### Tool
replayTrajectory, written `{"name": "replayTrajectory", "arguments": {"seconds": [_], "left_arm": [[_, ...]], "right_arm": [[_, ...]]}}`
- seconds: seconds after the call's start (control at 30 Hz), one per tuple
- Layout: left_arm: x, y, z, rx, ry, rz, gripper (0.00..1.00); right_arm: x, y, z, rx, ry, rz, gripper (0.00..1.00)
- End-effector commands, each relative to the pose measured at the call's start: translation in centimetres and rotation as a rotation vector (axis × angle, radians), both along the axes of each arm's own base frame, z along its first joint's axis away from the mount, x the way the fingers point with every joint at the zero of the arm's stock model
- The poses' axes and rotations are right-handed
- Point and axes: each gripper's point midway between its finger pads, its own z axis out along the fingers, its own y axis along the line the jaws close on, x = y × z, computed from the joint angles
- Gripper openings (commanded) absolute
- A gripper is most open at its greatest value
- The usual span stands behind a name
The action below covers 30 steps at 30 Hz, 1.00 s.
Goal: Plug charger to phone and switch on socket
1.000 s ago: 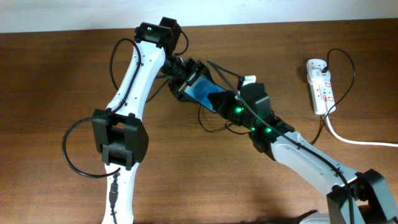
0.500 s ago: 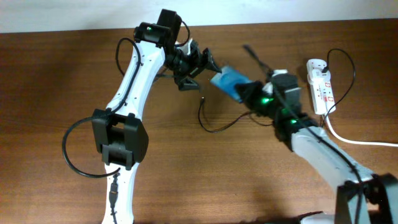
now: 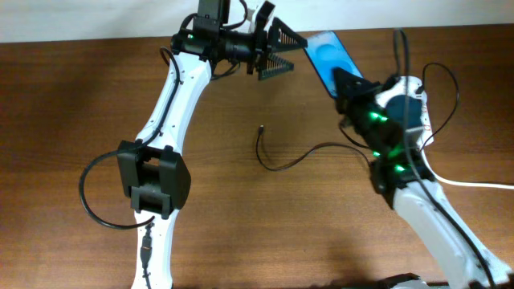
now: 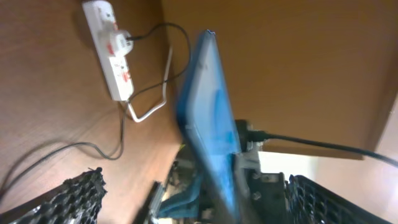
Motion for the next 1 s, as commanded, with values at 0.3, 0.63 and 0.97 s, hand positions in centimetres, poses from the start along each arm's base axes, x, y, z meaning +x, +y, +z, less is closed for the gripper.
{"name": "replayTrajectory", "arguments": {"seconds": [0.3,0.63,0.97], "left_arm": [[1.0,0.4,1.3,0.017,0.09,0.086,0.67],[2.4,-1.0,-0.6,0.125,-0.013,0.189,0.49],[3.0,-0.7,-1.0,0.15,-0.027,0.223,0.06]], "right_arm": [[2.8,6.2,-1.7,0.245,0.013,-0.047,0.04],[2.7,6.7,-1.3,0.247,0.007,-0.04,0.04],[2.7,6.8,-1.4,0.245,0.012,-0.035,0.04]]}}
